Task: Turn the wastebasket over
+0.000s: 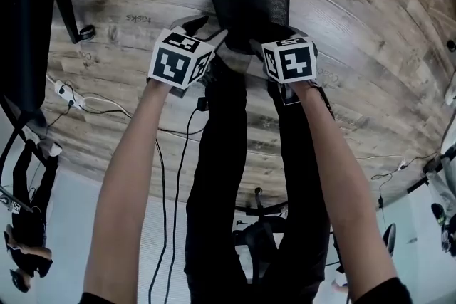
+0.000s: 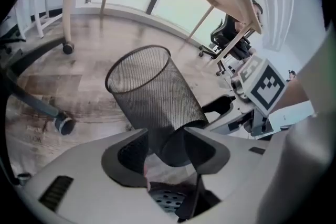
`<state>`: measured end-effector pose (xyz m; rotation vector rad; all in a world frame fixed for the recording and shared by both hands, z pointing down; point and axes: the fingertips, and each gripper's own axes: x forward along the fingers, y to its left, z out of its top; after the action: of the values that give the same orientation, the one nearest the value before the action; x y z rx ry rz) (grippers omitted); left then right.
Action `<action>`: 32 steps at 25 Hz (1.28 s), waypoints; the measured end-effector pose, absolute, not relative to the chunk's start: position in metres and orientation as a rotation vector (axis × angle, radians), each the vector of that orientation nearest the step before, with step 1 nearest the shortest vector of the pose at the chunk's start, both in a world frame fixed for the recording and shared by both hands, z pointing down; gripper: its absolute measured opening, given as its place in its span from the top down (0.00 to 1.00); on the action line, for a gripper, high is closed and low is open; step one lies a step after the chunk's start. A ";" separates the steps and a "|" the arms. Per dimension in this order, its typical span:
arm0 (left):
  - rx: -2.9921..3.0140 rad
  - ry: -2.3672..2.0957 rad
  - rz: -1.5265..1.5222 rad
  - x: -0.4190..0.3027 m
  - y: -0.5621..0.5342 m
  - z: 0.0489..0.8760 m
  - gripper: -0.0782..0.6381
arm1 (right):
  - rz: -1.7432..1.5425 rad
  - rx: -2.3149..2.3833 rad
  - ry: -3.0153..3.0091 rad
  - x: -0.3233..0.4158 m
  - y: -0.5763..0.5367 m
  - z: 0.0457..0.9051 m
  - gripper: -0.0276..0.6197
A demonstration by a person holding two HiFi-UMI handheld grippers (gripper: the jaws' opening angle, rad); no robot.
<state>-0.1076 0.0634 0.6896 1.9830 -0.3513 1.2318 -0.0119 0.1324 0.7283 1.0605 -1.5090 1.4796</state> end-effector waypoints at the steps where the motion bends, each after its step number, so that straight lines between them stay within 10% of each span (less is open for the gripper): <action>1: 2.011 -0.356 1.228 -0.104 0.051 0.686 0.58 | 1.481 1.055 -1.502 -0.013 0.132 0.728 0.38; 32: 2.424 -0.064 1.498 -0.004 -0.076 0.667 0.61 | 1.534 0.979 -1.419 -0.017 0.128 0.725 0.37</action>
<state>-0.0039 -0.0761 0.6667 2.4236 -0.0639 1.4978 -0.0170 0.1280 0.7249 0.9792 -1.4186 1.5341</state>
